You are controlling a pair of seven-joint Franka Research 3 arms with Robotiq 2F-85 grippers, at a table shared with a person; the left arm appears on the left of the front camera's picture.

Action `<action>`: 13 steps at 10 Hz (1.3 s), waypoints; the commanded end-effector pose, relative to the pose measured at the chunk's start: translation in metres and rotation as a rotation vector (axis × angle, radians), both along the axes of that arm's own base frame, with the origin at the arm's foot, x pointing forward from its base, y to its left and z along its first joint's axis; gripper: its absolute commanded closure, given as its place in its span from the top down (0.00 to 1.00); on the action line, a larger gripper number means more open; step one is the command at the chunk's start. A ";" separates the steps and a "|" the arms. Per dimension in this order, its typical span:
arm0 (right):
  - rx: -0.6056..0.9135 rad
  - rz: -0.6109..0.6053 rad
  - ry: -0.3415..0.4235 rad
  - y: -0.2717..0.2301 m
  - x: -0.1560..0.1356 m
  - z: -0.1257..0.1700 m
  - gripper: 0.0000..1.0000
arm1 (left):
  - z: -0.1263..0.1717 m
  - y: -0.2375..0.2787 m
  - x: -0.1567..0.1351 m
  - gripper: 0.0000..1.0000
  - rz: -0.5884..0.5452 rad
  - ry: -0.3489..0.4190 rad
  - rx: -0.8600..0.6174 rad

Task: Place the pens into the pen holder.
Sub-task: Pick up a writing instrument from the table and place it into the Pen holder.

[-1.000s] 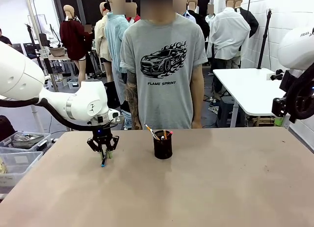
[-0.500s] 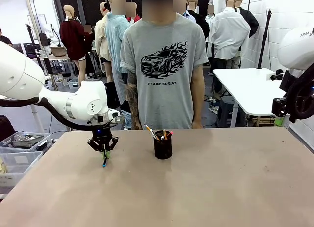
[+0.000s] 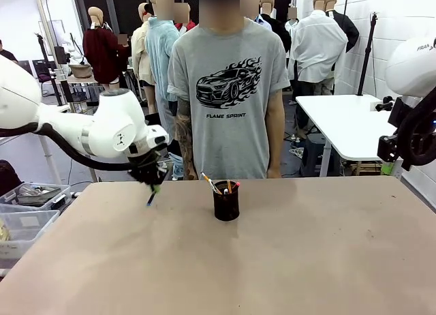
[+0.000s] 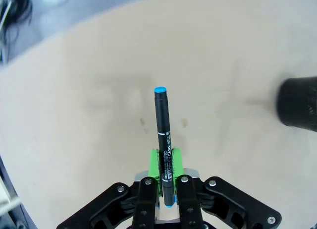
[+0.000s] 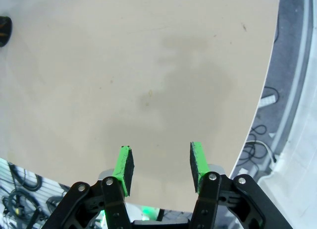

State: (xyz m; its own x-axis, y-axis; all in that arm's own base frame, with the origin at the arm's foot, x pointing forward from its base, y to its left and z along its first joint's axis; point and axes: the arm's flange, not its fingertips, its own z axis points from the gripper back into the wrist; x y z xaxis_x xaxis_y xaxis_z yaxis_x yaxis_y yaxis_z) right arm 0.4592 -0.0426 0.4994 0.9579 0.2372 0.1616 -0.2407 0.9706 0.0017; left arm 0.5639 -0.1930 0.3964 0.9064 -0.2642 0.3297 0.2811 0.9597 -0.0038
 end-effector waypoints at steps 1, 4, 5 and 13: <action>-0.013 0.002 -0.010 0.000 0.000 -0.002 0.59 | 0.007 0.008 -0.022 0.00 -0.202 -0.123 -0.165; -0.013 0.002 -0.010 0.000 0.000 -0.002 0.59 | 0.036 -0.002 -0.016 0.00 -0.447 -0.334 -0.524; -0.013 0.002 -0.010 0.000 0.000 -0.002 0.59 | 0.043 -0.008 -0.013 0.00 -0.598 -0.348 -0.605; -0.013 0.002 -0.010 0.000 0.000 -0.002 0.59 | 0.099 -0.110 0.012 0.00 -0.693 -0.428 -0.765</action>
